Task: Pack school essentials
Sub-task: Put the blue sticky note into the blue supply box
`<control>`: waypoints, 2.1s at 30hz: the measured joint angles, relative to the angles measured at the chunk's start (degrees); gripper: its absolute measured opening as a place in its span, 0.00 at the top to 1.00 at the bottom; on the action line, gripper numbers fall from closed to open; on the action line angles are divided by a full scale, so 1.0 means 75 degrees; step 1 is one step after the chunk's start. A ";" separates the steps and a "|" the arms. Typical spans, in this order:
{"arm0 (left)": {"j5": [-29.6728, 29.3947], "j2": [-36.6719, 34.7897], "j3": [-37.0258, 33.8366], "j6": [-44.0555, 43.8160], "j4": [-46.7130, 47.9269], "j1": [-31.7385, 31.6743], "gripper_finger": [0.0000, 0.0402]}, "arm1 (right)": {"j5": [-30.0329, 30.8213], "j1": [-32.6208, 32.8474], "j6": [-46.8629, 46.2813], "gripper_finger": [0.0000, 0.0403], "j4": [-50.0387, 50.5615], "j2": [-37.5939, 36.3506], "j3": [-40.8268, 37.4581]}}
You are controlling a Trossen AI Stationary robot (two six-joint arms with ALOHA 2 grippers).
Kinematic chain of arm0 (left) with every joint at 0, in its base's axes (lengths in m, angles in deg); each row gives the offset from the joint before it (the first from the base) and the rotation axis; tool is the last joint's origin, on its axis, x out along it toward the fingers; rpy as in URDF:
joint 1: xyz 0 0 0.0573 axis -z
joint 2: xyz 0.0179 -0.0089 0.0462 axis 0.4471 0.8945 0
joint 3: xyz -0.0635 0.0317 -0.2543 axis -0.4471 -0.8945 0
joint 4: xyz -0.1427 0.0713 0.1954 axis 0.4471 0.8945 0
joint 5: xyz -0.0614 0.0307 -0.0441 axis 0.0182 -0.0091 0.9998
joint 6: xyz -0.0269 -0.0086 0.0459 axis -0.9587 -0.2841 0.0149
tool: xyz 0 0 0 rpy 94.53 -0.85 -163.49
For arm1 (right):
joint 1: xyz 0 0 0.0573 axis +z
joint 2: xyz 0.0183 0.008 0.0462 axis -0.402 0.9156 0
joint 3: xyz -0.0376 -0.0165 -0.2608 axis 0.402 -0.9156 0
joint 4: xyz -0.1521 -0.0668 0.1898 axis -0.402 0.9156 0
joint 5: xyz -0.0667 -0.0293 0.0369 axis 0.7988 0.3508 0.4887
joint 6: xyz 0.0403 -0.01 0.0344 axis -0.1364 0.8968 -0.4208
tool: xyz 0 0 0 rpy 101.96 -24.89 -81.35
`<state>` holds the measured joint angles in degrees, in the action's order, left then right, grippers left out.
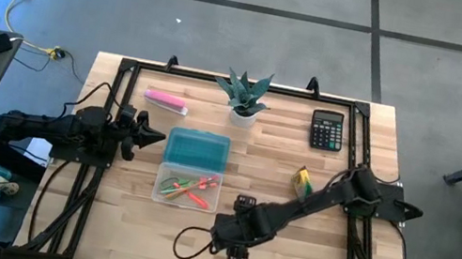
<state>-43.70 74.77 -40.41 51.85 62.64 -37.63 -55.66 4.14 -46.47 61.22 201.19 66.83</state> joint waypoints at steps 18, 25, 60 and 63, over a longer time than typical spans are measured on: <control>0.0000 0.0000 0.0000 0.0000 0.0003 0.0000 0.99 | -0.0354 0.0059 -0.0377 0.01 -0.0503 0.0894 -0.0003; 0.0000 0.0000 0.0000 0.0000 0.0003 0.0000 0.99 | -0.0046 0.0056 -0.0695 0.01 -0.0390 0.0899 -0.0004; 0.0000 -0.0002 0.0002 0.0000 0.0003 0.0000 0.99 | -0.0184 -0.0203 -0.0408 0.01 -0.0953 0.0772 -0.0769; 0.0000 -0.0001 0.0002 0.0000 0.0003 0.0000 0.99 | -0.0163 -0.0215 -0.0281 0.01 -0.0941 0.0774 -0.0769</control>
<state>-43.70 74.77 -40.39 51.85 62.66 -37.63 -56.88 2.53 -48.58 54.16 207.00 61.06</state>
